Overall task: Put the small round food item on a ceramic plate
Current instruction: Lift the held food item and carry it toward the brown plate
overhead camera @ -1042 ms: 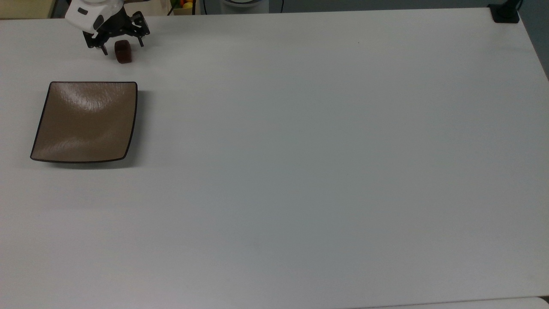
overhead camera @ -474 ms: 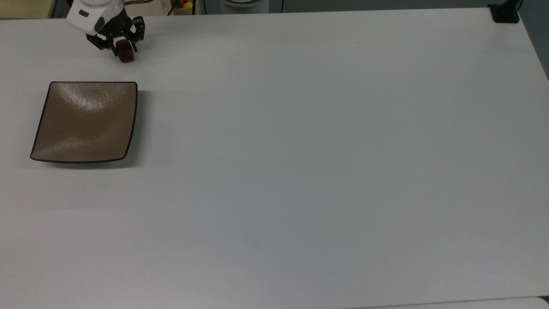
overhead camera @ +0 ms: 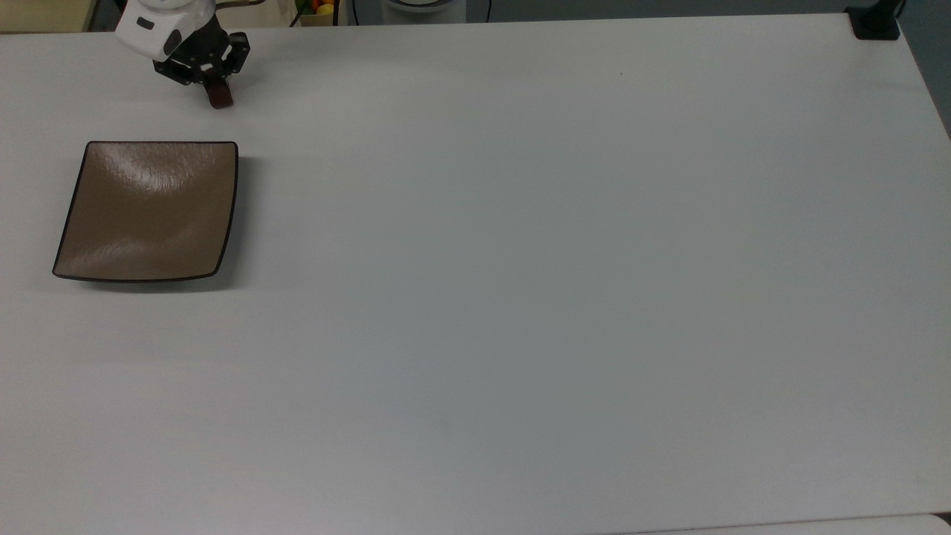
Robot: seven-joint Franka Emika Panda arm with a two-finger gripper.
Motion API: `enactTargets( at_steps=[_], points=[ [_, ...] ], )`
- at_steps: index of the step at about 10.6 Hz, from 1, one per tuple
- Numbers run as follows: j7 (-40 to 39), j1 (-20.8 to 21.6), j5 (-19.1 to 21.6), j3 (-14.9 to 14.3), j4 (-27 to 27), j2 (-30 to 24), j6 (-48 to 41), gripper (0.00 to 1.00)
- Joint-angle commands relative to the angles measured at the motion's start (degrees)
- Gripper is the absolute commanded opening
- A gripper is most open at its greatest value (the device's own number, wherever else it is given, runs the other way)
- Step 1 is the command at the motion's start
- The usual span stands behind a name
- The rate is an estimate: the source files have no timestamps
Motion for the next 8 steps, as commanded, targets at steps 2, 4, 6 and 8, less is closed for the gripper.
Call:
enactTargets(
  at_steps=[2, 4, 6, 8],
  points=[
    [-1.0, 0.2, -1.0, -0.4, 4.3, -1.9, -8.3, 0.22],
    [-0.9, 0.7, -0.8, -0.3, 8.7, -3.2, -15.0, 0.22],
    [0.0, 2.0, 0.6, 0.0, 15.2, -3.2, -22.7, 0.23],
    [0.2, 3.0, 6.2, 0.4, 24.9, -2.7, -31.9, 0.23]
  ],
)
